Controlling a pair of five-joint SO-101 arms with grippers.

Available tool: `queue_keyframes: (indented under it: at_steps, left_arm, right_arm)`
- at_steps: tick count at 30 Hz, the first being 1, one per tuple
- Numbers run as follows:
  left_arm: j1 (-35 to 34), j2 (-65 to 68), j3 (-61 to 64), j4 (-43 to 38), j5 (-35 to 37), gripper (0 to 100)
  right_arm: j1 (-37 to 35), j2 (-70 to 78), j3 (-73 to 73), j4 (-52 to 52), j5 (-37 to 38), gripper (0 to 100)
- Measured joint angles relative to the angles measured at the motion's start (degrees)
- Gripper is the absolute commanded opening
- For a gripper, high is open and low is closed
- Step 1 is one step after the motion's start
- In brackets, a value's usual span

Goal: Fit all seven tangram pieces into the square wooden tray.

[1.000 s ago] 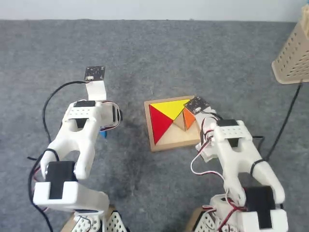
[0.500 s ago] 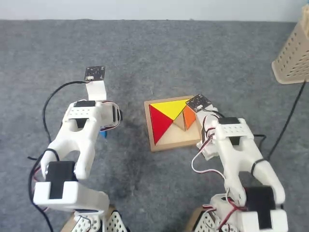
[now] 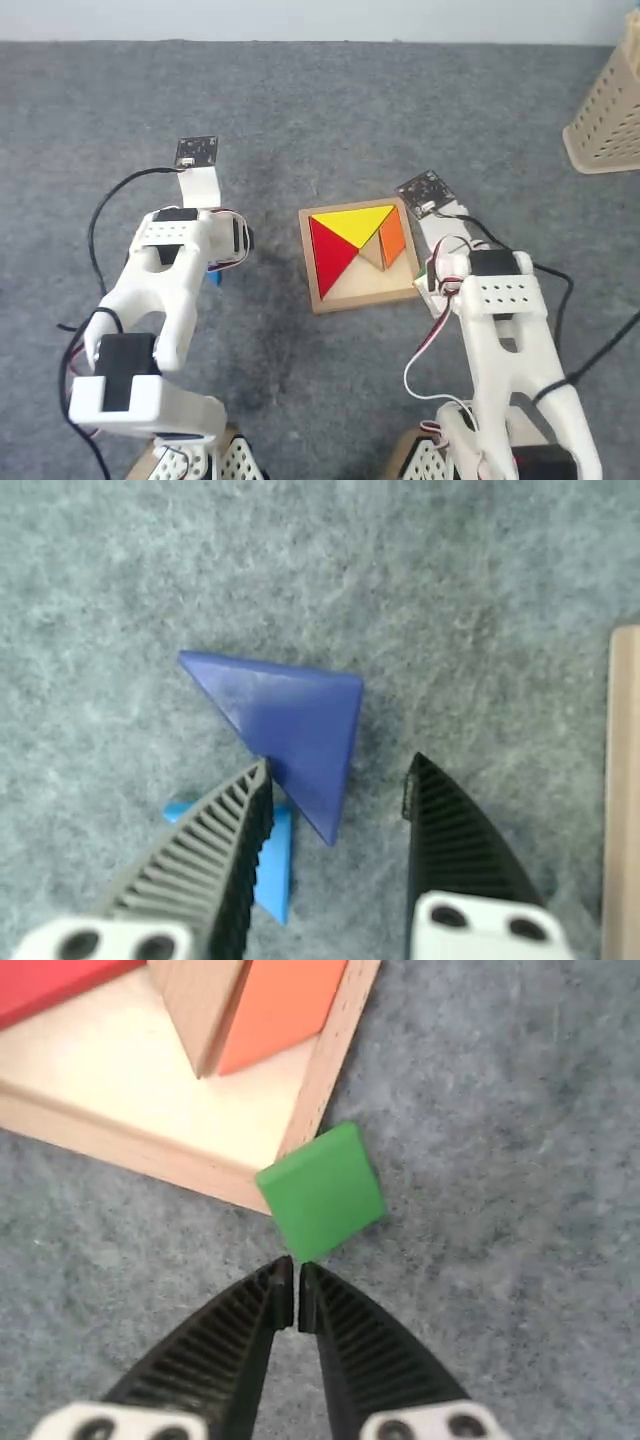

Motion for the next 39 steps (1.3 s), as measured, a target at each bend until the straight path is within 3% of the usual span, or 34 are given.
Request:
queue_keyframes:
  at_steps: [14, 21, 39]
  left_arm:
    - [0.0, 0.0, 0.0, 0.0, 0.0, 21]
    - [0.0, 0.0, 0.0, 0.0, 0.0, 21]
    - [0.0, 0.0, 0.0, 0.0, 0.0, 21]
  right_arm:
    - [3.6, 18.5, -10.3, 0.0, -7.4, 14.1]
    - [-1.1, 27.0, -16.0, 0.0, -8.5, 14.1]
    - [-12.7, 27.0, -17.3, 0.0, -8.8, 14.1]
